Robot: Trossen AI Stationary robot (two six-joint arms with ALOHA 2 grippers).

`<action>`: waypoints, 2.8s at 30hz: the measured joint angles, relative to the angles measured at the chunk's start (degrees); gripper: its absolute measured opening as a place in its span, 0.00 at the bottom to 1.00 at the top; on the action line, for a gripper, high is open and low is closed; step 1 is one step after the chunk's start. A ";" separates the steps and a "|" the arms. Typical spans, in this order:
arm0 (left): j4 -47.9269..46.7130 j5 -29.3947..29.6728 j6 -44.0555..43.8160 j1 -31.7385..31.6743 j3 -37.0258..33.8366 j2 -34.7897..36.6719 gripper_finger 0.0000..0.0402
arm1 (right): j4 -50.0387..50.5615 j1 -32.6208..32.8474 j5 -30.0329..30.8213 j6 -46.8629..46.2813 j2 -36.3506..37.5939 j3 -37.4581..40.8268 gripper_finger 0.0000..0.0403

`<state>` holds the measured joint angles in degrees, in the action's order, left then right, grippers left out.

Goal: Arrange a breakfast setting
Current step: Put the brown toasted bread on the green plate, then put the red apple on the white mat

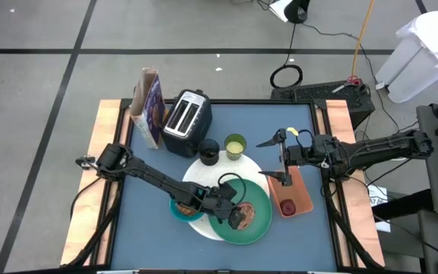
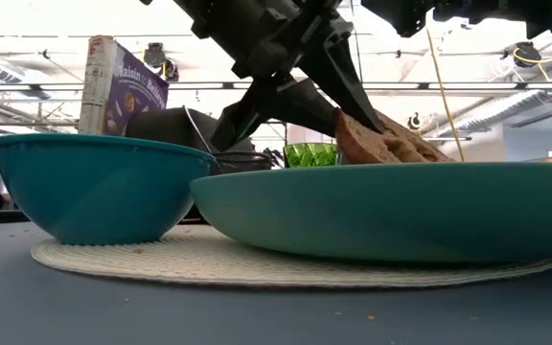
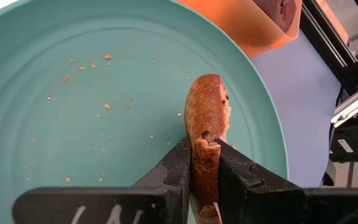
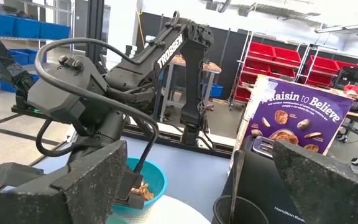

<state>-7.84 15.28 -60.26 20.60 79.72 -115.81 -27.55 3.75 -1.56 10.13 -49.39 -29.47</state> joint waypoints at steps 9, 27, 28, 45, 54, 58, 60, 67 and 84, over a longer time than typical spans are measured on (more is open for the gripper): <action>-0.12 0.16 0.56 -0.18 0.00 -0.05 0.14 | 0.00 -0.01 0.01 0.00 0.00 0.00 0.98; -2.69 0.38 3.53 -1.12 -0.02 -0.09 0.30 | 0.00 0.00 0.00 -0.01 0.00 0.00 0.98; -2.96 0.38 3.37 -1.28 -0.02 -0.09 0.31 | 0.00 -0.01 0.00 0.00 0.00 0.00 0.98; -4.41 0.28 5.56 -2.29 -0.02 -0.09 0.32 | 0.00 -0.02 -0.01 0.00 0.00 0.00 0.98; -4.38 0.12 9.23 -3.34 -0.13 2.51 0.32 | 0.01 -0.02 0.01 0.00 -0.01 0.00 0.98; -4.85 0.48 13.17 -3.28 -0.09 5.90 0.32 | 0.02 -0.01 0.00 0.00 -0.02 0.00 0.98; -5.60 1.24 15.04 -3.23 -0.11 8.13 0.32 | 0.07 0.00 0.00 0.00 -0.02 0.00 0.98; -6.01 4.27 27.26 -2.30 -0.09 15.65 0.32 | 0.32 0.00 -0.01 -0.01 -0.02 0.00 0.98; -24.03 26.72 36.07 4.95 -0.02 28.33 0.32 | 0.86 0.00 -0.18 -0.36 -0.02 0.00 0.98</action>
<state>-31.88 42.00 -24.19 25.55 79.70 -87.48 -26.69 3.75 -1.74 9.77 -49.41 -29.47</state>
